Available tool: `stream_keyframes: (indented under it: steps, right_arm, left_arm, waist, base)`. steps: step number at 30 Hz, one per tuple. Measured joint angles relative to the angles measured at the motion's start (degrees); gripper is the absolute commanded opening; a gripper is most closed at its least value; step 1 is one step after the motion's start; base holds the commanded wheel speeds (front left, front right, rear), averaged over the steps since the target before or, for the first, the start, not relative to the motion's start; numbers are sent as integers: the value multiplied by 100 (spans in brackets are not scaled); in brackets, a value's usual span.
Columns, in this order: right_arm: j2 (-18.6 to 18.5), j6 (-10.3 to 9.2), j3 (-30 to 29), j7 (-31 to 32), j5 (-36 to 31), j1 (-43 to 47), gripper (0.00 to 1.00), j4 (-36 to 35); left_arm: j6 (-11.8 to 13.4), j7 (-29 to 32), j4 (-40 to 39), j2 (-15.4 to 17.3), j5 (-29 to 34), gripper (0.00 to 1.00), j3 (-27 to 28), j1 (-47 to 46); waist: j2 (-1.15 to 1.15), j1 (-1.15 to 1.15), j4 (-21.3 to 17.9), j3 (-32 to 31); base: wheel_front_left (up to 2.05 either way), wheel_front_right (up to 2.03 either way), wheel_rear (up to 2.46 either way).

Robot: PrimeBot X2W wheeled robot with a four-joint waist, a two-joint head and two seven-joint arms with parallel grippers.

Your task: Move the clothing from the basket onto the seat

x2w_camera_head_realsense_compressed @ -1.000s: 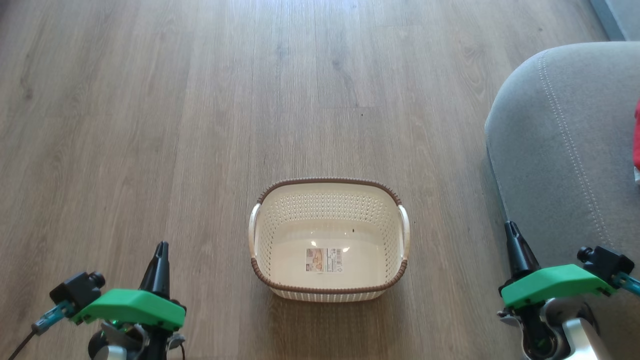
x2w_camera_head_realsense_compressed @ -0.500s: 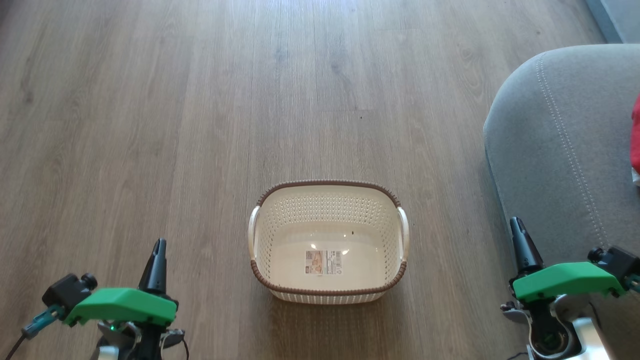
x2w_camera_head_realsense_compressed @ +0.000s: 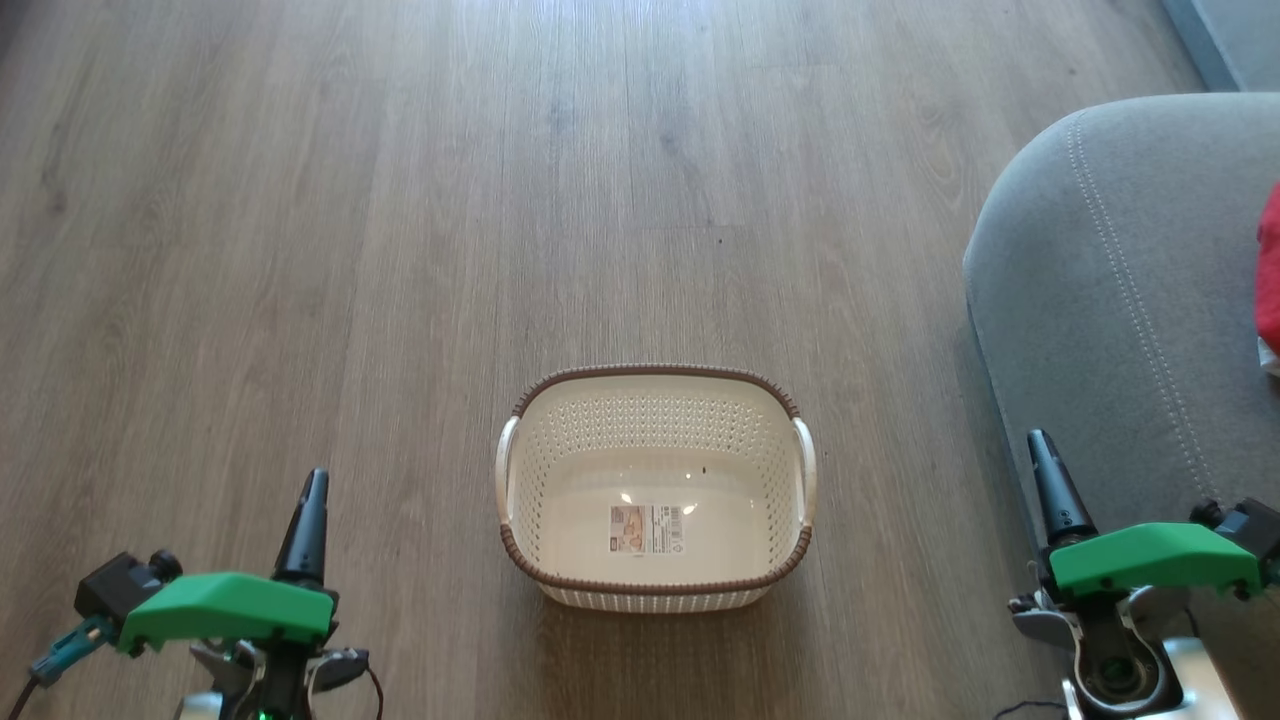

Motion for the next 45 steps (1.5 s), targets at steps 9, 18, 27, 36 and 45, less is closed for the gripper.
stream_keyframes:
  steps: [9,18,27,36,45]
  right_arm:
    - [10,0,-85,152,550,9,0,-100]
    - [35,0,-145,277,1106,66,0,-181]
    - [44,0,-221,445,1664,68,0,-275]
    - [54,-1,-303,570,2225,68,0,-371]
    - [65,-1,-357,728,2764,70,0,-479]
  left_arm:
    - [-1,153,-40,1,-563,0,33,0]
    - [-2,279,-123,1,-1134,0,52,0]
    - [-3,410,-193,1,-1706,0,69,1]
    - [-7,581,-260,3,-2259,0,89,1]
    - [-9,705,-346,3,-2833,0,116,1]
  waist:
    - [0,0,-9,-30]
    - [0,0,-18,-61]
    - [0,0,-26,-91]
    - [0,0,-35,-121]
    - [0,0,-44,-151]
  base:
    - [0,0,0]
    - [0,0,0]
    - [0,0,0]
    - [0,0,0]
    - [0,0,0]
